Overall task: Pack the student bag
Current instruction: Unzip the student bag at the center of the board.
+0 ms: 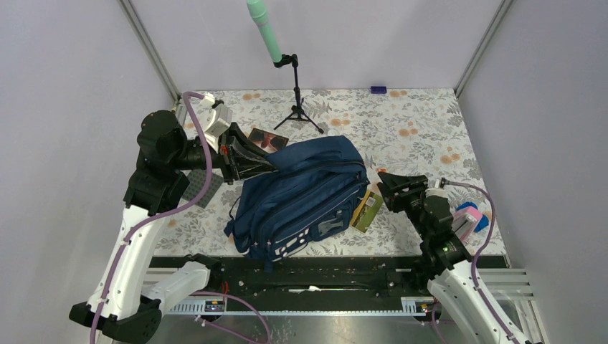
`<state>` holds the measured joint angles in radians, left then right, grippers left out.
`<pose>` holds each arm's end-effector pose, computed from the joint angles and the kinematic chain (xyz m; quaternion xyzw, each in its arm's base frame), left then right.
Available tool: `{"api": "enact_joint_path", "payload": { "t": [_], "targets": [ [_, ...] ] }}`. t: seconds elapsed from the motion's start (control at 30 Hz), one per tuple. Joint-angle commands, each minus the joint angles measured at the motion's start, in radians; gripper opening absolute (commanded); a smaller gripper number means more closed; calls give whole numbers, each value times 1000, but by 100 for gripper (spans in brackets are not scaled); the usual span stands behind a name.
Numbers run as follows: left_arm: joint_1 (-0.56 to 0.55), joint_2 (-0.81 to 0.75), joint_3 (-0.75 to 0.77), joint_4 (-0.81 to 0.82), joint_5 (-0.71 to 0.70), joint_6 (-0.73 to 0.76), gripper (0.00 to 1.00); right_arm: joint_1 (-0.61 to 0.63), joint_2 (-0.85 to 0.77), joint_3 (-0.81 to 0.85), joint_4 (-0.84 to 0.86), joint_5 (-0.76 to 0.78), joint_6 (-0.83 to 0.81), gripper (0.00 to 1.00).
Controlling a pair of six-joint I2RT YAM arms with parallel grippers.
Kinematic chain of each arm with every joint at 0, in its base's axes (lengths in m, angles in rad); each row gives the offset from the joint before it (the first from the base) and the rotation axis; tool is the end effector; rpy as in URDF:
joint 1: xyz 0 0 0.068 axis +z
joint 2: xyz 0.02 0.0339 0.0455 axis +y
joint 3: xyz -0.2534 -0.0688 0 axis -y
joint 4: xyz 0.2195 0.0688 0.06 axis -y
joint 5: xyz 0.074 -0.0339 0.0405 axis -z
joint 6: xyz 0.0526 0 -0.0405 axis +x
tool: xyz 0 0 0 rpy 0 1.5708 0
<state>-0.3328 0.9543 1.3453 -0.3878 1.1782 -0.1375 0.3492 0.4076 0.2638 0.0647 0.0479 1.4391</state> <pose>0.1237 -0.0942 0.4597 0.4489 0.5458 -0.5187 0.4813 0.1318 0.0453 0.2319 0.3945 0.6195 0.5179 0.4385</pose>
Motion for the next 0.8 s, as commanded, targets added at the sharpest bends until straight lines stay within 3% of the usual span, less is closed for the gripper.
{"api": "enact_joint_path", "payload": {
  "t": [0.0,0.27,0.5,0.77],
  "targets": [
    [2,-25,9,87,-20,26,0,-3,5,8,35,31,152,57],
    [2,-25,8,87,-23,27,0,58,68,21,58,27,221,56],
    [3,-24,11,83,-23,32,0,166,124,27,130,111,248,51],
    [2,-29,10,83,-20,33,0,186,136,52,163,155,262,46]
  ]
}}
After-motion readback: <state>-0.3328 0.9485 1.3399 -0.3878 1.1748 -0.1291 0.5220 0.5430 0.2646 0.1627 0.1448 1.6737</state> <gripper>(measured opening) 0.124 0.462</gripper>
